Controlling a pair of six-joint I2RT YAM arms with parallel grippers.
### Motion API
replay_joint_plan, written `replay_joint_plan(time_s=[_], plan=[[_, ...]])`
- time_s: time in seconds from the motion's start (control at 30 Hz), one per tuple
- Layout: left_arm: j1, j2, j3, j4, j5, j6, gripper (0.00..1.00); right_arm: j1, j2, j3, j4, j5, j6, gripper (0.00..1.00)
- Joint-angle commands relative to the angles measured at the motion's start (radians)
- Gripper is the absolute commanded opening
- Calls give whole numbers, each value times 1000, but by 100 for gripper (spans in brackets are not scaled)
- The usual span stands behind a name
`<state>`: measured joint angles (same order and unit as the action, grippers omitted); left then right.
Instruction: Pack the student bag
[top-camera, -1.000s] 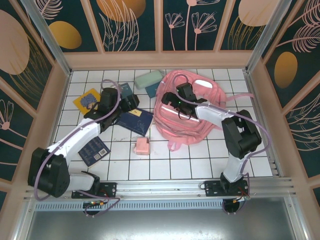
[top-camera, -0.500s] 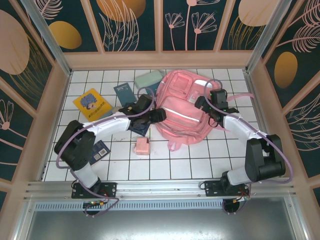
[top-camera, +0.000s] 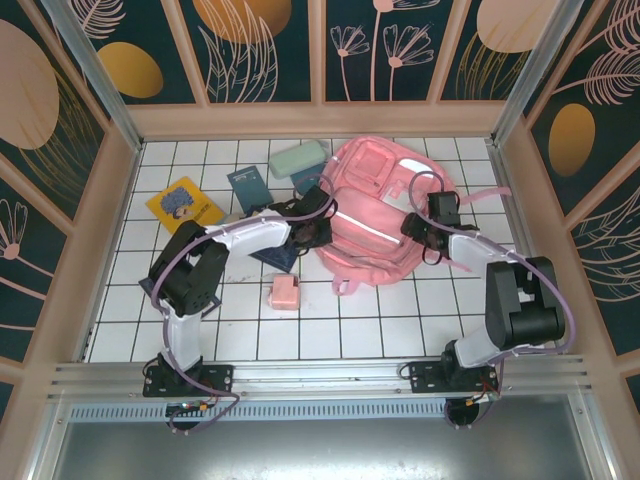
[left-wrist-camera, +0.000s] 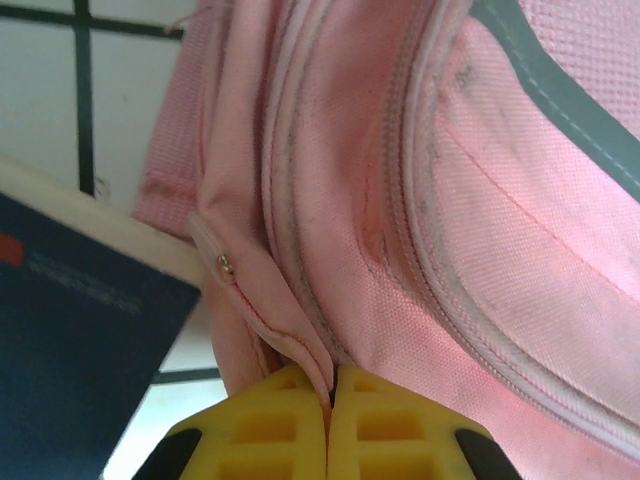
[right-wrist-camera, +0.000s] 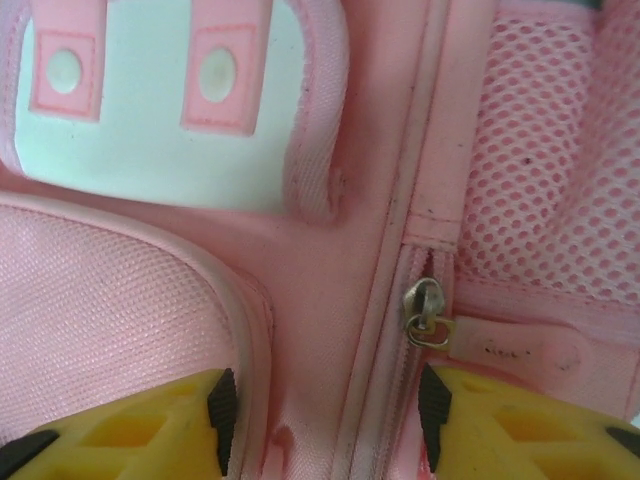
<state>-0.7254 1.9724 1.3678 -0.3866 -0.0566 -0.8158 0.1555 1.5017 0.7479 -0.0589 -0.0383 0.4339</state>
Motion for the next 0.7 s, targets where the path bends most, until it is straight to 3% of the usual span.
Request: replay_joint_plan(time_s=[0.0, 0.43, 0.57, 0.67], plan=[[36, 43, 56, -94, -103, 69, 2, 39, -35, -77, -50, -51, 38, 52], [191, 140, 233, -118, -167, 259, 1, 347, 8, -49, 3, -40, 203, 52], [195, 159, 310, -150, -168, 291, 9, 362, -20, 13, -70, 23, 169, 56], [195, 122, 307, -141, -128, 284, 23, 362, -90, 28, -146, 95, 137, 59]])
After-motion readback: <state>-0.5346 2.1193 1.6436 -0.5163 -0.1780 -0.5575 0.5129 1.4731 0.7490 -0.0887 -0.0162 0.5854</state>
